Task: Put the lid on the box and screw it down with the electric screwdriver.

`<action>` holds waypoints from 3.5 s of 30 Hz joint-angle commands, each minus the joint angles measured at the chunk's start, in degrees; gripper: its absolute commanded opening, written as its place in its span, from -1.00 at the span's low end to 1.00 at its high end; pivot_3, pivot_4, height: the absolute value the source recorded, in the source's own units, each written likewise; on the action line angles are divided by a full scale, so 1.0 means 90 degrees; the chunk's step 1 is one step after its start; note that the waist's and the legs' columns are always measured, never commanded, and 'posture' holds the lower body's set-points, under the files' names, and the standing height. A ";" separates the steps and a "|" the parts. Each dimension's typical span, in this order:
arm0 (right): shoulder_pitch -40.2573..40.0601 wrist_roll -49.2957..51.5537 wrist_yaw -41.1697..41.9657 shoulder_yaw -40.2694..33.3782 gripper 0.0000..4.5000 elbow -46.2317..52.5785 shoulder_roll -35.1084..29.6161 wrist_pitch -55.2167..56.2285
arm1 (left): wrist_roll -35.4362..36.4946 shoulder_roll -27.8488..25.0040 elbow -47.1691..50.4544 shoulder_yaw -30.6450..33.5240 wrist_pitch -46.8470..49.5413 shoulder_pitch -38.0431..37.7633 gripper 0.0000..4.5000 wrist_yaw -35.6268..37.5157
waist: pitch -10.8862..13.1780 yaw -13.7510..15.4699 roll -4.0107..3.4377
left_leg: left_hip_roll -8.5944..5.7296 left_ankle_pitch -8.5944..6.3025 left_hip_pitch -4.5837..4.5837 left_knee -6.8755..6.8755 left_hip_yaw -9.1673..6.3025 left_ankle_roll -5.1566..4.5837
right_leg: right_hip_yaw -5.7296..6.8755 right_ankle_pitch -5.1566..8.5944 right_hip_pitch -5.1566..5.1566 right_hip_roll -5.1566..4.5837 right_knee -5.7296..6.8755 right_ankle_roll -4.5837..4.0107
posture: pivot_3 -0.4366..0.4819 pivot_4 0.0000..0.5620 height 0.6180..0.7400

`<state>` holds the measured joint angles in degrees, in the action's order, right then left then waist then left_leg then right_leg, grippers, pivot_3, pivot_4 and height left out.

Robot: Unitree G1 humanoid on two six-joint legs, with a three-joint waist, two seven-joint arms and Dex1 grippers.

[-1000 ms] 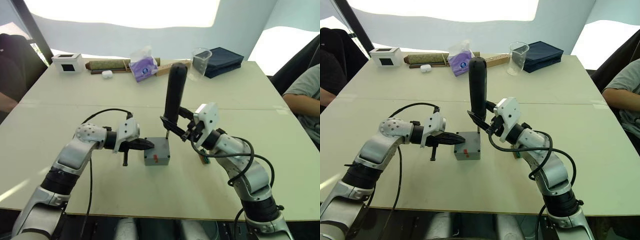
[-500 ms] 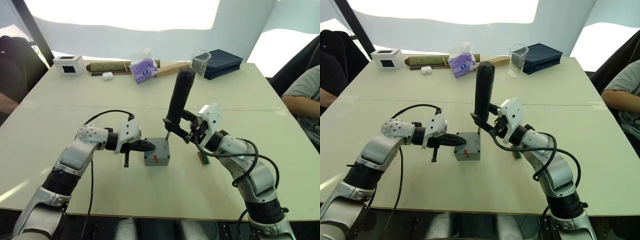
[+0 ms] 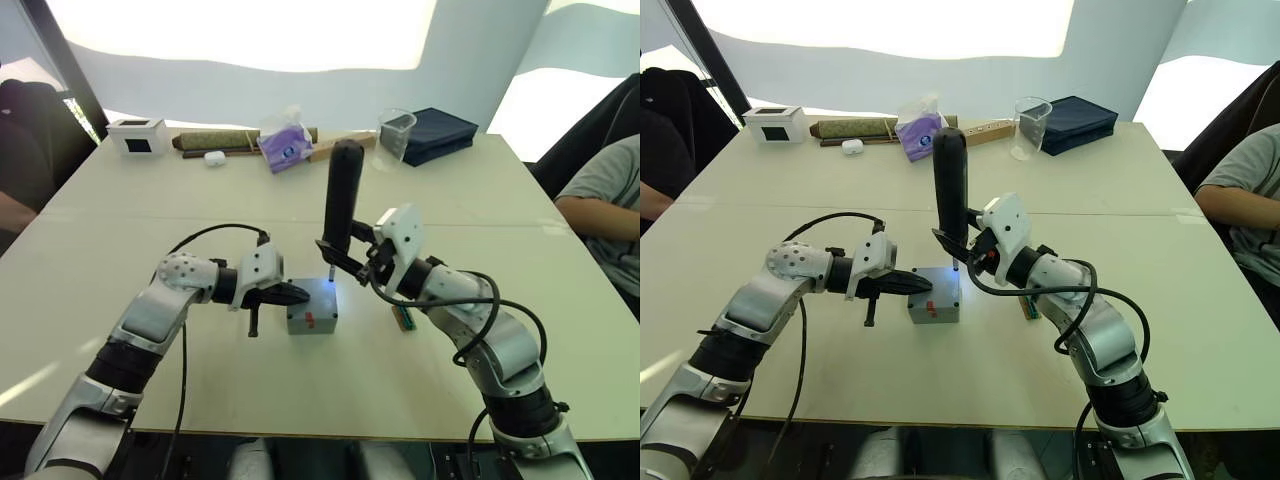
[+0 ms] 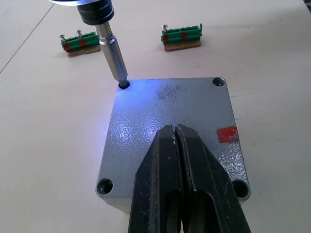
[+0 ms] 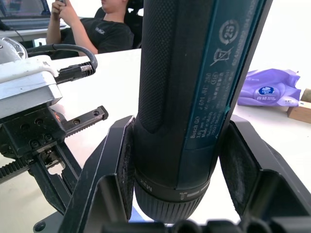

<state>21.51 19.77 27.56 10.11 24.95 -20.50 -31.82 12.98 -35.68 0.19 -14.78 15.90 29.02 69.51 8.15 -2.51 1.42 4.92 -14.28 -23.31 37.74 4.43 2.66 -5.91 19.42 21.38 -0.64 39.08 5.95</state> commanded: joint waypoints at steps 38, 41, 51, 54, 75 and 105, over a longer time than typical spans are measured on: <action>0.3612 0.3944 -0.2178 -0.2889 -0.16 -0.0591 -0.2179 -0.6742 | 0.1888 -0.0776 0.2211 0.1416 0.1439 0.0213 -1.00 0.0132 | 0.0107 -0.0002 -0.0027 | -0.0004 0.0006 -0.0147 -0.0066 0.0018 0.0007 | -0.0024 -0.0005 0.0190 -0.0014 -0.0008 0.0006 | -0.05 -0.47 1.00; 0.3532 0.4232 -0.2596 -0.2626 -0.16 -0.1466 -0.2778 -0.6742 | 0.2151 -0.0863 0.2351 0.1557 0.1557 0.0281 -1.00 0.0150 | 0.0126 -0.0027 -0.0037 | -0.0004 0.0006 -0.0166 -0.0068 0.0020 0.0006 | -0.0032 -0.0005 0.0216 -0.0006 -0.0009 0.0007 | -0.05 -0.47 1.00; 0.3052 0.4913 -0.2811 -0.0549 -0.16 -0.3470 -0.4377 -0.6742 | 0.2389 -0.1000 0.2345 0.1722 0.1607 0.0414 -1.00 0.0055 | 0.0151 -0.0045 -0.0048 | -0.0003 0.0007 -0.0232 -0.0050 0.0027 0.0007 | -0.0040 -0.0006 0.0276 -0.0006 -0.0010 0.0012 | -0.05 -0.47 1.00; 0.3041 0.4984 -0.3087 -0.0335 -0.16 -0.4055 -0.4286 -0.6742 | 0.2347 -0.0989 0.2328 0.1711 0.1579 0.0442 -1.00 -0.0011 | 0.0153 -0.0032 -0.0049 | 0.0000 0.0008 -0.0231 -0.0050 0.0025 0.0007 | -0.0037 -0.0006 0.0278 0.0004 0.0000 0.0011 | -0.05 -0.47 1.00; 0.3569 0.3543 -0.1809 -0.0064 0.99 -0.2840 -0.4483 -0.5494 | 0.2492 -0.1478 0.2705 0.2198 0.2007 -0.0179 -1.00 -0.0605 | 0.0160 0.0003 -0.0057 | -0.0001 0.0009 -0.0233 -0.0035 0.0019 0.0008 | -0.0028 -0.0006 0.0275 0.0000 0.0008 0.0012 | -0.05 -0.47 1.00; 0.1165 0.0899 0.0894 0.1412 -1.00 -0.0289 -0.1899 -0.2760 | 0.0500 -0.0571 0.0587 0.0800 0.0575 -0.0846 -1.00 -0.0859 | 0.0155 0.0038 -0.0048 | 0.0001 0.0007 -0.0227 0.0038 0.0002 0.0005 | 0.0001 -0.0007 0.0234 0.0001 0.0042 0.0012 | -0.05 -0.47 1.00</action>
<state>31.15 27.79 34.82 23.84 21.11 -38.22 -56.77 17.68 -41.28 4.92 -7.02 21.99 20.26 61.33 9.55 -2.17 0.99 4.93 -14.22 -25.35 38.07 4.45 2.70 -5.90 19.36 23.49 -0.64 39.46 6.06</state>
